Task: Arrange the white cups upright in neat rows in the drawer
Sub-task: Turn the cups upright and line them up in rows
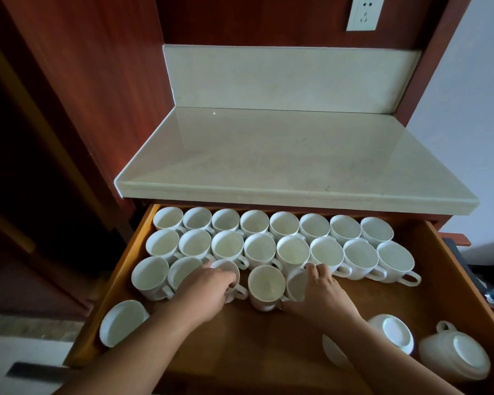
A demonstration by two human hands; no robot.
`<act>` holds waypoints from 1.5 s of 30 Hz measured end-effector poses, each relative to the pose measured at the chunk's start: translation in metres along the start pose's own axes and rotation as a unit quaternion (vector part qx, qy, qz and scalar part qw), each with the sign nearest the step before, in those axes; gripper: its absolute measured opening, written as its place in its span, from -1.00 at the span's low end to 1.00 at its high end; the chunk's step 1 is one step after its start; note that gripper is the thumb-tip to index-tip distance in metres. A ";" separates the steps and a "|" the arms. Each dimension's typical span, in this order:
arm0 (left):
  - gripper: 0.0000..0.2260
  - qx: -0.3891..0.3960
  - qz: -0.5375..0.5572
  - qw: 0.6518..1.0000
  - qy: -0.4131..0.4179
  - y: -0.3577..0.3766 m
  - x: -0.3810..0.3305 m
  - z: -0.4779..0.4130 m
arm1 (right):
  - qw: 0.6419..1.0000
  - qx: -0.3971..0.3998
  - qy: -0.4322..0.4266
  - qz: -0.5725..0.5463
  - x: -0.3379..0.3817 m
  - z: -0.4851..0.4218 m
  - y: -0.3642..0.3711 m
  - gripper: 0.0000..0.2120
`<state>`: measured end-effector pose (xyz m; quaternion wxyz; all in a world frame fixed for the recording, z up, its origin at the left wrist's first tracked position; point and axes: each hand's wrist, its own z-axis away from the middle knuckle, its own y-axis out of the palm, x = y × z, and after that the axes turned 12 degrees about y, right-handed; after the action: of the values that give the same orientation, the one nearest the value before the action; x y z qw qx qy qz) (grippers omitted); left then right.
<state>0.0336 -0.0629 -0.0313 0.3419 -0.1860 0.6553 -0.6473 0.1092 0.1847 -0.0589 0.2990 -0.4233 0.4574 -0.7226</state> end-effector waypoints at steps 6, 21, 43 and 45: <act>-0.97 0.016 0.013 1.000 -0.008 0.004 0.003 0.000 | 1.000 0.007 0.008 0.001 0.004 -0.002 0.000 -0.04; -0.79 -0.075 -0.056 0.970 0.223 0.028 -0.023 -0.035 | 0.997 0.041 0.036 -0.047 -0.010 0.000 -0.011 -0.10; -0.46 -0.056 0.022 0.997 0.052 0.016 -0.006 -0.012 | 0.993 0.075 0.006 -0.096 -0.020 -0.009 -0.011 -0.26; -0.41 -0.024 0.014 1.000 0.011 0.015 -0.002 -0.008 | 0.992 0.077 0.004 -0.100 -0.022 -0.010 -0.011 -0.20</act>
<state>0.0329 -0.0543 -0.0462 0.3394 -0.1776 0.6768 -0.6287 0.1098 0.2110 -0.0585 0.2553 -0.4400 0.3568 -0.7835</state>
